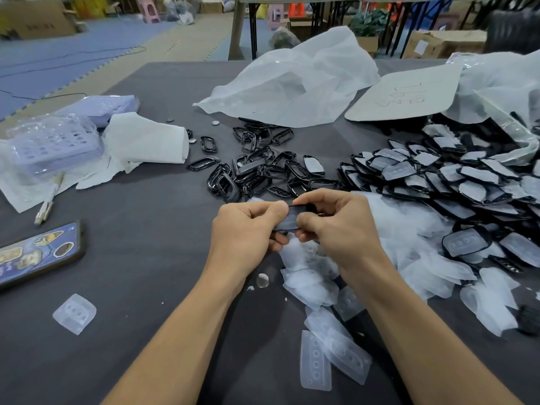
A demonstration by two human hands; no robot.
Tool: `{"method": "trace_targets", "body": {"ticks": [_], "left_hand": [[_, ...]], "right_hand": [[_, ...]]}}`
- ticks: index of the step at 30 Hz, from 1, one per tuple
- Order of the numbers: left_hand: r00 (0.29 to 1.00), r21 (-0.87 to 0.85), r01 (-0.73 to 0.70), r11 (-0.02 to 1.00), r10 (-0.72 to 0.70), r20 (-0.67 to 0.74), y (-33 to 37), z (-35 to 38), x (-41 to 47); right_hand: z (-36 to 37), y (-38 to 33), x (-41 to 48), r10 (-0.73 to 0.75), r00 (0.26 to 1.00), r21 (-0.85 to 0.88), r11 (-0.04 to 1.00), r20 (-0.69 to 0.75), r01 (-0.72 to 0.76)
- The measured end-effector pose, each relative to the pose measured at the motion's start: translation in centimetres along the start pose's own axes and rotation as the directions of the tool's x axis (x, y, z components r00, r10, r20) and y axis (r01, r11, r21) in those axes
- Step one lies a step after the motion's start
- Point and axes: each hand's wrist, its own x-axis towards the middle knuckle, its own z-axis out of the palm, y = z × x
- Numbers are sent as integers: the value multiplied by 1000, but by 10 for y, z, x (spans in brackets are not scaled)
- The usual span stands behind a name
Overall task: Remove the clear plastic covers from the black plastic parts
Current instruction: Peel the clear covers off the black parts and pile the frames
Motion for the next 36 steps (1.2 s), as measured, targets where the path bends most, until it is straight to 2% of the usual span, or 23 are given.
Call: {"method": "trace_targets", "body": {"ticks": [4,9,10,12,14,15,17,21,22,24,26,28,30,32,34,36], "left_hand": [[993,-50,97,994,-94,71,3,-4,1],[995,-62,94,994,-93,19,5,-3,-1],[996,-66,92,994,-91,5,5,-2,-1],[996,-74,90,993,-92,-12,4,-2,0],[995,-76,98,992,-100,-13,3,-4,0],[994,-78,106,991,-107,-12,3,-4,1],[993,-72,121,990,-122,-8,3,-4,1],[995,-89,96,991,-98,-17,6,-1,0],[995,-101,89,991,-93,-38,6,-1,0],[992,-89,79,993,-87,-90,7,-3,2],[987,-21,70,997,-72,-143,6,-4,3],[981,88,55,995,-37,-188,5,-3,4],[973,234,30,972,25,-230,4,-1,4],[962,403,19,915,92,-256,4,-1,2],[957,520,-2,854,152,-246,7,0,-2],[961,579,-48,814,195,-195,9,1,-4]], "right_hand": [[-4,-2,0,35,999,51,998,-28,-33],[-4,-6,-2,93,996,74,993,15,-94],[-7,-6,-3,73,997,17,997,11,-73],[-9,-4,-7,-52,999,-209,977,7,52],[-8,-2,-10,-198,978,-428,880,63,206],[-7,-1,-11,-235,969,-484,840,80,244],[-7,-4,-9,-218,973,-508,831,78,227],[-26,-9,0,-89,992,-553,824,93,126],[-35,-12,3,-87,994,-559,822,64,108],[-58,-20,9,-198,971,-611,788,-131,79],[-78,-23,16,-298,882,-700,713,-365,-48],[-80,-20,15,-321,855,-754,646,-409,-118],[-62,-13,13,-342,884,-787,615,-319,-47],[-38,-3,12,-357,918,-798,597,-171,84],[-19,5,16,-288,957,-787,596,-24,160],[-14,14,22,-181,978,-830,526,107,188]]}}
